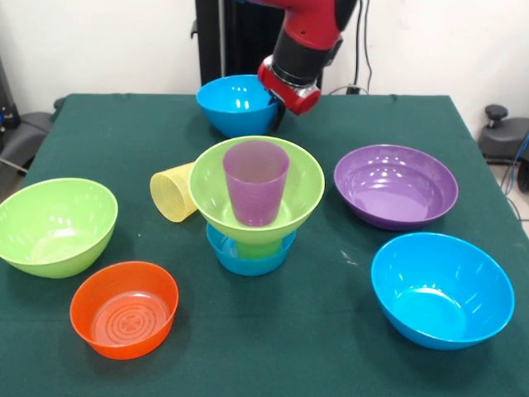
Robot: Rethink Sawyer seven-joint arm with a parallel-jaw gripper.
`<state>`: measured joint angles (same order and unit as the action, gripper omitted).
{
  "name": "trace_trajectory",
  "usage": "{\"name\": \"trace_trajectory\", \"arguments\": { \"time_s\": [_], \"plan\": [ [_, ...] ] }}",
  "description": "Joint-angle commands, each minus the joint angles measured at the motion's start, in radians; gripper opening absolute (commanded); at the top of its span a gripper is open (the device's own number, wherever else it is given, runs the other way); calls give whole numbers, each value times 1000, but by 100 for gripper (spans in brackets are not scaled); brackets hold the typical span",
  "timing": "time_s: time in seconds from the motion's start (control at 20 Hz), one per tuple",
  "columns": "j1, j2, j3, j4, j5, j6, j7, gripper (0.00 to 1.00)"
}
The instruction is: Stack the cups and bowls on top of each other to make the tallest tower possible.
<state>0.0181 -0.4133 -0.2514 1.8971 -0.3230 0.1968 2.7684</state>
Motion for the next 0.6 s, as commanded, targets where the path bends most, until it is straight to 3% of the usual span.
{"name": "trace_trajectory", "arguments": {
  "time_s": [0.05, 0.2, 0.6],
  "plan": [
    [-57, -231, 158, 33, 12, 165, -98, 0],
    [-93, -314, 198, 38, 32, 267, -140, 0],
    [-93, -358, 202, -62, 21, 441, -155, 0]
  ]
}}
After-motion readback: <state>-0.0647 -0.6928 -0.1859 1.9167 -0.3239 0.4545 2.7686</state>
